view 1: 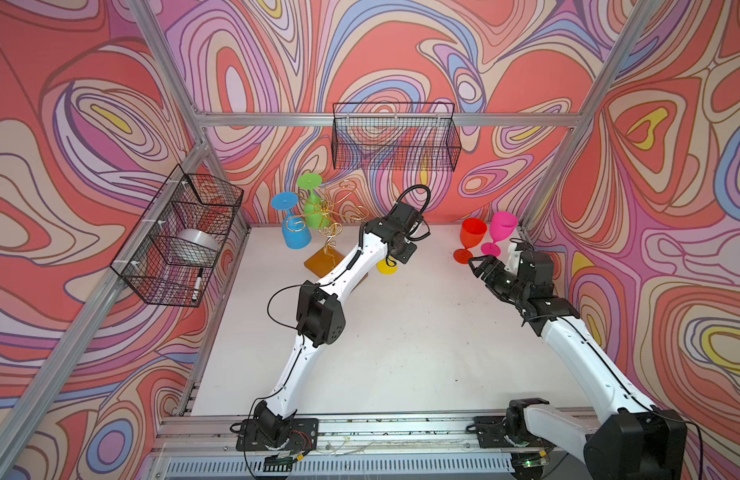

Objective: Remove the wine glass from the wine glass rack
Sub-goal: 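Lower the yellow glass upright onto the table with the left gripper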

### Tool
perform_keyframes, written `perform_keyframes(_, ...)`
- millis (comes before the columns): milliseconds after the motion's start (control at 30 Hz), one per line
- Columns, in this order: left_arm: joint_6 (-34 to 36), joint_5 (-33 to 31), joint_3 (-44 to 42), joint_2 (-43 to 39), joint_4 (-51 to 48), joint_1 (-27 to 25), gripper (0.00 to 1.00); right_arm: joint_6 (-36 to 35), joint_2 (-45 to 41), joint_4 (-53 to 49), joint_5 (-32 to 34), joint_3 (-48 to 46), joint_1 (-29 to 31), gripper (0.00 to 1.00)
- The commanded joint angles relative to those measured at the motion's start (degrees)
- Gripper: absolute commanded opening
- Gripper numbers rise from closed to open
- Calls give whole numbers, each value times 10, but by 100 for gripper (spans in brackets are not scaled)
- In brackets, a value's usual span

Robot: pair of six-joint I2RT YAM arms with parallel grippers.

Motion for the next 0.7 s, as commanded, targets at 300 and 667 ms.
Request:
perform_keyframes(300, 5, -13, 29, -1, 10, 4, 41, -7, 2, 15, -12, -1, 0, 83)
perform_keyframes(667, 17, -42, 28, -38, 38, -2, 71, -4, -8, 15, -13, -3, 1, 83)
